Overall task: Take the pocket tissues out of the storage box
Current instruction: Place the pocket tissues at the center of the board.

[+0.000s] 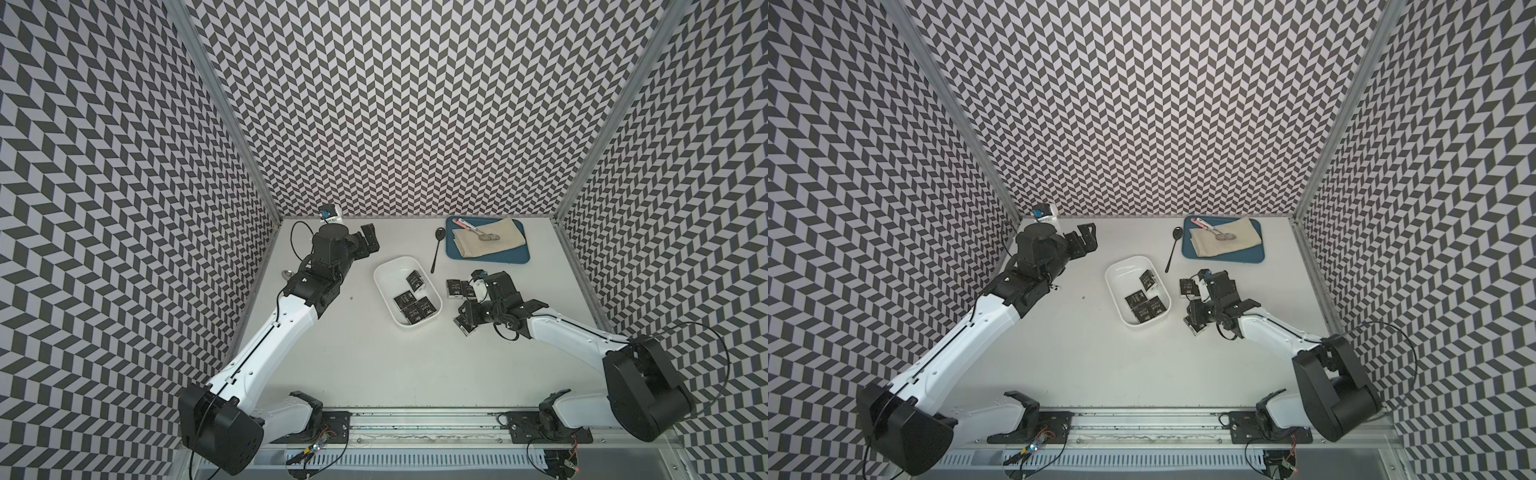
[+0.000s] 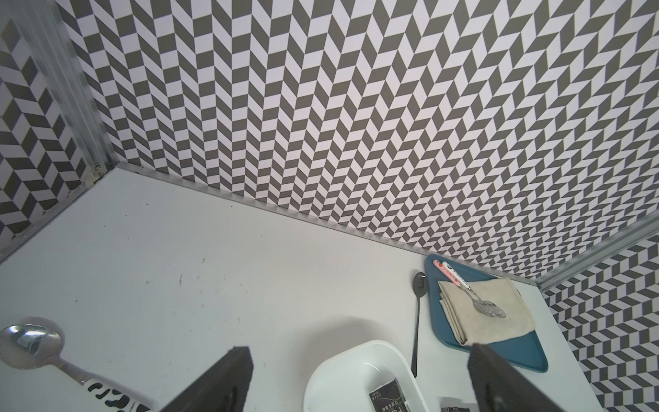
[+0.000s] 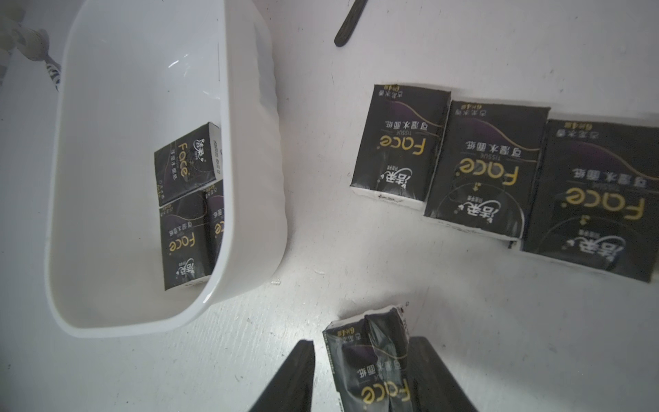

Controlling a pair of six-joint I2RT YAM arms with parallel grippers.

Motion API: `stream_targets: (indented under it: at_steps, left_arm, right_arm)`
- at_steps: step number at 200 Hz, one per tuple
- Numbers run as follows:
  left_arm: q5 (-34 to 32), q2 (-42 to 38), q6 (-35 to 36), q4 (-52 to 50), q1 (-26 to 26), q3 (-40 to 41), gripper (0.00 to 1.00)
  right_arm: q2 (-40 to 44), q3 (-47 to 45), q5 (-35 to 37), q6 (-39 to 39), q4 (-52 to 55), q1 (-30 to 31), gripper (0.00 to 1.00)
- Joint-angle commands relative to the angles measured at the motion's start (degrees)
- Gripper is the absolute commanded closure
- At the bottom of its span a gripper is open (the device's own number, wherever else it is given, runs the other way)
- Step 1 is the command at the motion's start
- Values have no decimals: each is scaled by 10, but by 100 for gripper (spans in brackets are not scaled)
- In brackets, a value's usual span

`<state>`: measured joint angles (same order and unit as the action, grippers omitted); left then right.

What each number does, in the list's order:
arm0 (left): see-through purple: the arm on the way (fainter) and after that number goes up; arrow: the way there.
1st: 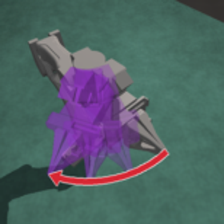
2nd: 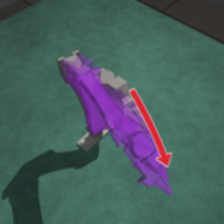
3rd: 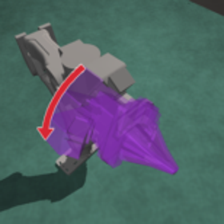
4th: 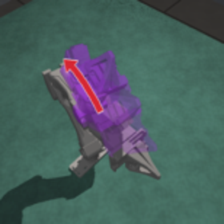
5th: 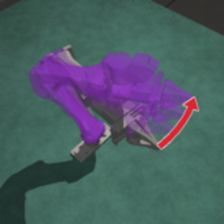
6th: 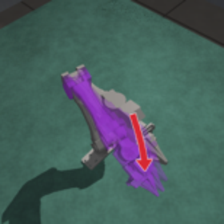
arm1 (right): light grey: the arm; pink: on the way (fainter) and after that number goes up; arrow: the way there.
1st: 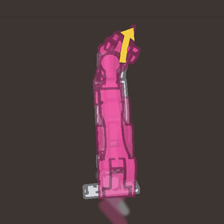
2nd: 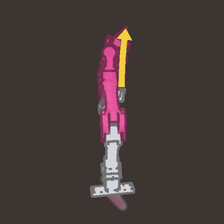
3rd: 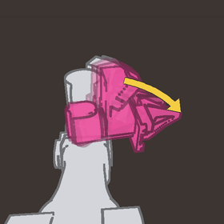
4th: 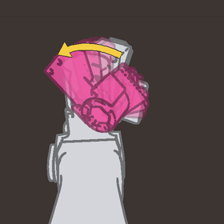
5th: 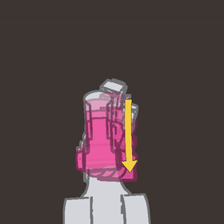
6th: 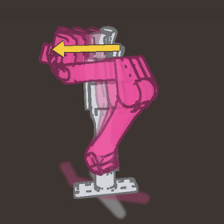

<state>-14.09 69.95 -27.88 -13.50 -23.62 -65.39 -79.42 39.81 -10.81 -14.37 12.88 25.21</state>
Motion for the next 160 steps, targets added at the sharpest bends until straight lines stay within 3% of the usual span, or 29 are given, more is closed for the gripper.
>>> stream_targets:
  at_steps: [1, 83, 110, 160]
  left_arm:
    - [14, 9, 11, 14, -3, -18, 1]
    - [17, 8, 10, 9, -7, -22, 1]
    - [17, 5, 10, 8, -9, -22, 1]
    - [16, 5, 7, 9, -13, -24, 1]
  right_arm:
    - [0, -14, -17, 1, -11, -3, 52]
    - [21, -48, 22, -36, -28, -13, 54]
    - [25, -59, 24, -37, -31, -34, 66]
    - [46, -65, 33, -44, -41, -45, 71]
